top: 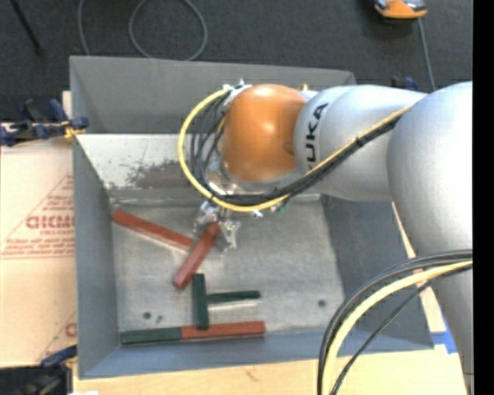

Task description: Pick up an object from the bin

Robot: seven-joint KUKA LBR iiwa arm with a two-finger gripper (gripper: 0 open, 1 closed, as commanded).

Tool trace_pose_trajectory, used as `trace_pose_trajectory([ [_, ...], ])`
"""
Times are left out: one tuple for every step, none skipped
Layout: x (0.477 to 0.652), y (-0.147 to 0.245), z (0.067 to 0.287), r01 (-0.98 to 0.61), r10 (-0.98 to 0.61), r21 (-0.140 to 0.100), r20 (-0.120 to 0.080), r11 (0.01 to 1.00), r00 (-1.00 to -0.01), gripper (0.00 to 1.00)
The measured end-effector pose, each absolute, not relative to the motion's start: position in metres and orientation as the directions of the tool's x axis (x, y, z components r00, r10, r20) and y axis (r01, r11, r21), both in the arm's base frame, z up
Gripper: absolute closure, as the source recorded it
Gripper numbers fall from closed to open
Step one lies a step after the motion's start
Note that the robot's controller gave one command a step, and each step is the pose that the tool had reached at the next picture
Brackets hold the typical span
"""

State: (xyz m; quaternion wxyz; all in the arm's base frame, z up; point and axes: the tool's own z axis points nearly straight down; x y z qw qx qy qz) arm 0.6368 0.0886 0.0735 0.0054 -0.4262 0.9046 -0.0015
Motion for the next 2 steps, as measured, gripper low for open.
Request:
trace_pose_trajectory([
  [0.644, 0.050, 0.073, -0.964, -0.964, -0.011, -0.005, 0.265, -0.265, 1.00],
  [0.591, 0.040, 0.072, -0.907, -0.907, -0.005, 0.001, -0.420, 0.420, 1.00],
])
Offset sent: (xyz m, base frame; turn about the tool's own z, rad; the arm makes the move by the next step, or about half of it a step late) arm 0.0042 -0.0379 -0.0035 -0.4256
